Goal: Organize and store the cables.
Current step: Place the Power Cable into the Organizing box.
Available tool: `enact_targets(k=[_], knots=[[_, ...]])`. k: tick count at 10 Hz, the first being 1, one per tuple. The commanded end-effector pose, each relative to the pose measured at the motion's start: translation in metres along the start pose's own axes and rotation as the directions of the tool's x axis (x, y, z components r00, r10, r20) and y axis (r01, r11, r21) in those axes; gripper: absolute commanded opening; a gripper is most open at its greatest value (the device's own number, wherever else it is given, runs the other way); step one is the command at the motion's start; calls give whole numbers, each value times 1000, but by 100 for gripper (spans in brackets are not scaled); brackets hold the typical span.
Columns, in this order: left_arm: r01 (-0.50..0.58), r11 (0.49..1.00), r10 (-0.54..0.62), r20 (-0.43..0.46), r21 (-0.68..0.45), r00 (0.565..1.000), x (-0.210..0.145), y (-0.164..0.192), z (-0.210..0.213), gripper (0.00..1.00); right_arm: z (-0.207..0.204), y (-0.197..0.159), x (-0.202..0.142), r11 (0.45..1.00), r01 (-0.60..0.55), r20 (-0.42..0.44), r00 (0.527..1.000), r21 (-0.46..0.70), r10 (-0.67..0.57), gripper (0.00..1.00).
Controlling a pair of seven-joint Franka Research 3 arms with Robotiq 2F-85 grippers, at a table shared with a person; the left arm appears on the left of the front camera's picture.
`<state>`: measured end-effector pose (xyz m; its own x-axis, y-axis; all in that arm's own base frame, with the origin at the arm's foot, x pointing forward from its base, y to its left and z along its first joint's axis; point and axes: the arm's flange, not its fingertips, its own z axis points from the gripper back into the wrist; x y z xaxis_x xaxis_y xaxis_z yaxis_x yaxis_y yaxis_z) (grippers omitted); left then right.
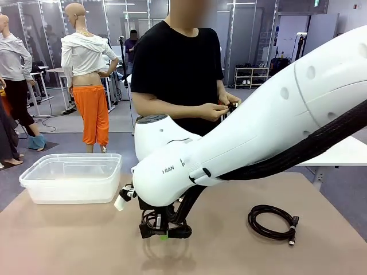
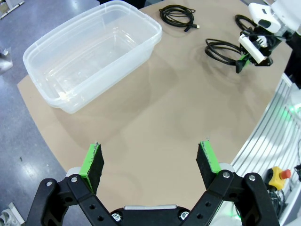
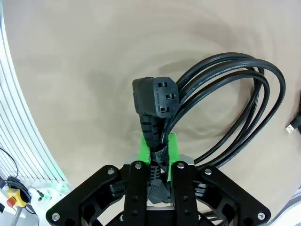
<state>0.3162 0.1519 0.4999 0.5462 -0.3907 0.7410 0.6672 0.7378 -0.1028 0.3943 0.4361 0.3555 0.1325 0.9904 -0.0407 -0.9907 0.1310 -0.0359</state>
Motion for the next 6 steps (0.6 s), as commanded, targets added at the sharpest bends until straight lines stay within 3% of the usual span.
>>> enact_targets(k=[1,2,3,4,5,6], knots=[[14,1000,-14,12,-14,1000,-2,0,1,100,10,5,10,1000,14,-24,1000,1,-14,36],[14,1000,-14,12,-14,1000,-2,0,1,100,4,4,12,1000,16,-21,1000,24,-16,48],[14,1000,-14,12,-14,1000,-2,0,1,100,0,6,15,1000,18,-19,1000,26,-17,69],[14,1000,-14,12,-14,1000,-2,0,1,100,-4,7,18,999,35,-11,999,26,-35,81],[14,1000,-14,12,-14,1000,-2,0,1,100,-5,10,20,998,52,-2,999,24,-52,100],[14,1000,-14,12,-14,1000,-2,0,1,100,-5,13,20,997,72,3,997,15,-72,100]])
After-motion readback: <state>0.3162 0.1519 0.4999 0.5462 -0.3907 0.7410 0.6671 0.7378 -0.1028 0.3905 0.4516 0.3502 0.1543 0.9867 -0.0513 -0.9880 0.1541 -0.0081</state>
